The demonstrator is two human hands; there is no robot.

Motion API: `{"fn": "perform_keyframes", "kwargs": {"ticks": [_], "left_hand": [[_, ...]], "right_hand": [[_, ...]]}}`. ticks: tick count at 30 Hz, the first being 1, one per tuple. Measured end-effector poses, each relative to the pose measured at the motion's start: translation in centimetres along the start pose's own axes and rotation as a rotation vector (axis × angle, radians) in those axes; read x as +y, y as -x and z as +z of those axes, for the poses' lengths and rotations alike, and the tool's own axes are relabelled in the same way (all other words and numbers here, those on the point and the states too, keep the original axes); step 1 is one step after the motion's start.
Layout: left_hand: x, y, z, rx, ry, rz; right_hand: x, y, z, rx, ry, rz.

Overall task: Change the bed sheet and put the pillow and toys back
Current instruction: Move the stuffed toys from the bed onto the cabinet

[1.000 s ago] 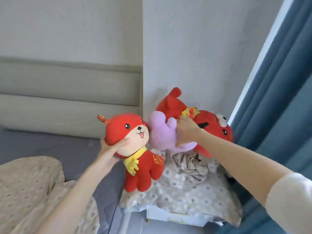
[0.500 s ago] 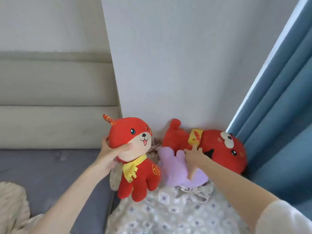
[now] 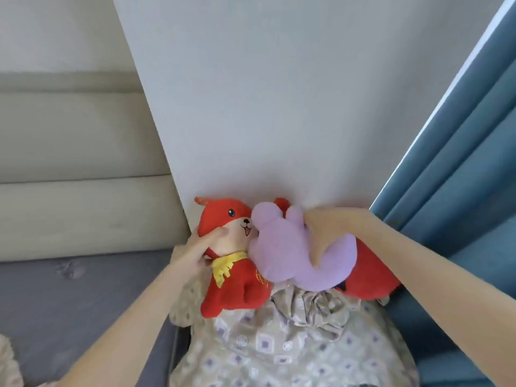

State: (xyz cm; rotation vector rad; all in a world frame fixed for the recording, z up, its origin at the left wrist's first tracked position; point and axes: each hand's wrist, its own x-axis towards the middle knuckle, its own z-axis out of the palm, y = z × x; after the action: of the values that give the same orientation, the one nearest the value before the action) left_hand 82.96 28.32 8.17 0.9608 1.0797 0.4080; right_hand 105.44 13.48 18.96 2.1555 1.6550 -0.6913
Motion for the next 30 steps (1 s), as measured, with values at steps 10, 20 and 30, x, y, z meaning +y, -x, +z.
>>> {"fn": "perform_keyframes", "kwargs": {"ticks": [10,20,30], "left_hand": [[-2.1,-2.6,3.8,0.396,-0.376,0.35],[-5.9,-3.8,4.9,0.079,-1.517,0.341],[-7.0,-5.3,4.8,0.041,-1.54,0.346]], "right_hand": [[3.5,-1.3,-2.2,0.058,-0.327,-0.101],[5.9,-4.5,0.0,0.015,-0.684,0.019],[5.4,-4.3,1.4,0.11,-0.653,0.064]]}}
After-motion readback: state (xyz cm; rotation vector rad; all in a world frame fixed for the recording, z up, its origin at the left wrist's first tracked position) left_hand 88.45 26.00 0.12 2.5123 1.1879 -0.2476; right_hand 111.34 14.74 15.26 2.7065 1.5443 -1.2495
